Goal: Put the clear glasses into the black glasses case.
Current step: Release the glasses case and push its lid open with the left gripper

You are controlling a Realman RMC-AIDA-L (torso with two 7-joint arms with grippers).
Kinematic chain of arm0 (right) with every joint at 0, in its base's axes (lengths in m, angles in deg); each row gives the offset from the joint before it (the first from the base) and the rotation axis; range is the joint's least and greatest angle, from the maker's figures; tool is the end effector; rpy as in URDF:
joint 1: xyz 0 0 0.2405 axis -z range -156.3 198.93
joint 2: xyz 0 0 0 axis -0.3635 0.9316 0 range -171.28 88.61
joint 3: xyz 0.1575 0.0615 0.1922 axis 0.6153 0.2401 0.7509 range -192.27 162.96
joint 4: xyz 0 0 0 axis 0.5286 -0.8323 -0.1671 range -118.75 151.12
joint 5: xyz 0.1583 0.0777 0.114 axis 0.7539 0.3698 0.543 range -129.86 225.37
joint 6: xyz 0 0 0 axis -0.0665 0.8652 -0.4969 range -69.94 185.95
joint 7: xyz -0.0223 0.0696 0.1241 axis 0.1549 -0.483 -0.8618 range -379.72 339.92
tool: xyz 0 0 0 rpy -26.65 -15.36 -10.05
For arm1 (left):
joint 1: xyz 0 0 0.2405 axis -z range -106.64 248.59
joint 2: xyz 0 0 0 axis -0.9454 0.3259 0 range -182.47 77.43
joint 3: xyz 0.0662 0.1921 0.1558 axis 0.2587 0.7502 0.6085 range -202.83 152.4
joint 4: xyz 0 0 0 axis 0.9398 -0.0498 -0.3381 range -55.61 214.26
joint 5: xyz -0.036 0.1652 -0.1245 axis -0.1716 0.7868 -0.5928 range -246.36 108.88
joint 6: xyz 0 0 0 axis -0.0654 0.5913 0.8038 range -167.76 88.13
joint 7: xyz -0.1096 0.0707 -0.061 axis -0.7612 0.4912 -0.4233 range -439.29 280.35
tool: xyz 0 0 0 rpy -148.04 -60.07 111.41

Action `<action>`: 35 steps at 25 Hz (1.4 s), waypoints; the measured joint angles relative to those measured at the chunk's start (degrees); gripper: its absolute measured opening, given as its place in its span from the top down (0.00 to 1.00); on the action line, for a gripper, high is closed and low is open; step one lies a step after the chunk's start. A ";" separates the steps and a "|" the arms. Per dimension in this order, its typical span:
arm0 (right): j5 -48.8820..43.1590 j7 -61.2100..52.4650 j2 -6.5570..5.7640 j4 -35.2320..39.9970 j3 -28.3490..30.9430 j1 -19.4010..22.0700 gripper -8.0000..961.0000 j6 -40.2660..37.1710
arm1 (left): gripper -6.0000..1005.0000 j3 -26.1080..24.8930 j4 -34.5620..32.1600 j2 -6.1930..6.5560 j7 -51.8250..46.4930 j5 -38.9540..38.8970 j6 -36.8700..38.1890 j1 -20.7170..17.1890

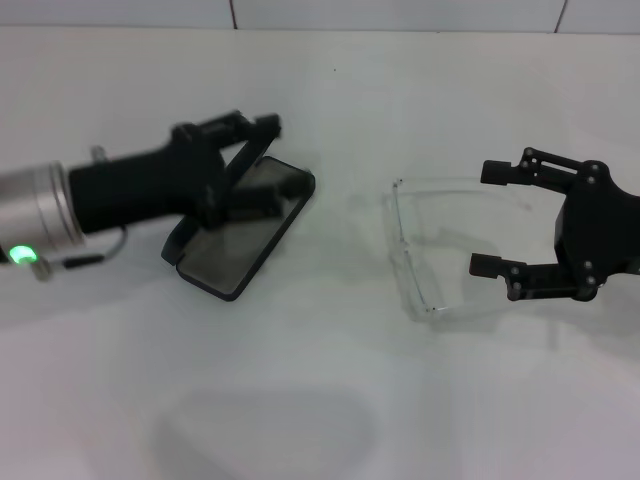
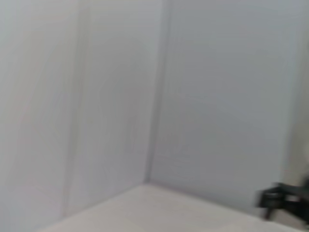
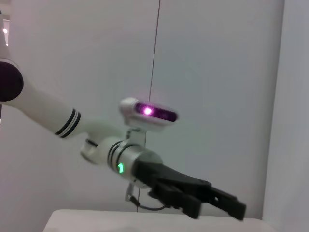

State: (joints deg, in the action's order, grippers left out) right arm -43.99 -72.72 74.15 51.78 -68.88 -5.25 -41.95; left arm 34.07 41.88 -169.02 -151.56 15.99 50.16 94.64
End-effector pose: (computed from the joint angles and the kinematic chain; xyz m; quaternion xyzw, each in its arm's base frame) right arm 0.2345 0.3045 0.0156 -0.9304 -0.0388 0.3424 0.1253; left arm -0.2413 0.3155 0.0084 -0.9119 -0.1495 -0.3567 0.1372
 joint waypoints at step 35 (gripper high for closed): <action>0.36 -0.09 0.18 0.59 -0.70 -0.42 0.09 -0.14 | 0.17 4.97 -19.43 -3.21 -34.85 34.55 -24.19 1.69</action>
State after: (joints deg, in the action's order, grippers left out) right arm -43.63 -72.81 74.33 52.37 -69.58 -5.67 -42.09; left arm 39.03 22.45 -172.23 -186.41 50.55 25.97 96.33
